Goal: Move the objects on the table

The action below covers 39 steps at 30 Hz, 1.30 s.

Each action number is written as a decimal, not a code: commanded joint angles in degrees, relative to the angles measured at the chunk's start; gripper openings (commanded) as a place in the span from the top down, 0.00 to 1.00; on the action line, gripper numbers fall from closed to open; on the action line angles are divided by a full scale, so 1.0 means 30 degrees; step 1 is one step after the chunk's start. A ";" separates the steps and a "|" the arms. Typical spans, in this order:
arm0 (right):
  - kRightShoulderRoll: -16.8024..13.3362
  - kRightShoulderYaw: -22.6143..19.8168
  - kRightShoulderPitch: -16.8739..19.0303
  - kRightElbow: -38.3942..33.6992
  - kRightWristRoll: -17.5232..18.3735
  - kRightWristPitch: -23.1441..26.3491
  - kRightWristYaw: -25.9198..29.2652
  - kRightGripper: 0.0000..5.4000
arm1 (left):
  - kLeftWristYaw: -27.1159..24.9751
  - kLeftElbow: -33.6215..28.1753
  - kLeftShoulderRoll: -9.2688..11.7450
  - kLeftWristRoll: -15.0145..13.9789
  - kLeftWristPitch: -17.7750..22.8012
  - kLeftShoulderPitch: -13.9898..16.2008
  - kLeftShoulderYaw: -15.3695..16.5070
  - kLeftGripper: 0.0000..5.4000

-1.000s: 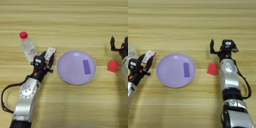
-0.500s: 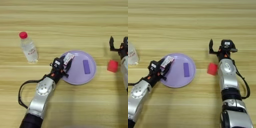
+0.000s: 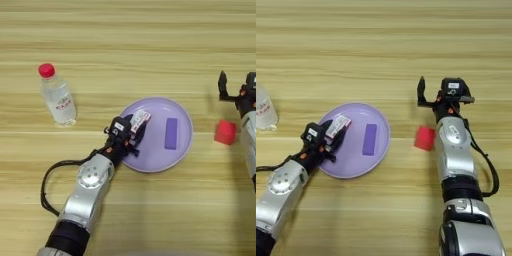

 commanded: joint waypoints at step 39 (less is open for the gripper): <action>-0.0089 0.0891 0.3522 -0.5248 0.0184 0.0840 0.1105 0.00 | 0.1448 0.3762 0.0343 -0.1695 -0.3466 -0.3288 0.4894 0.00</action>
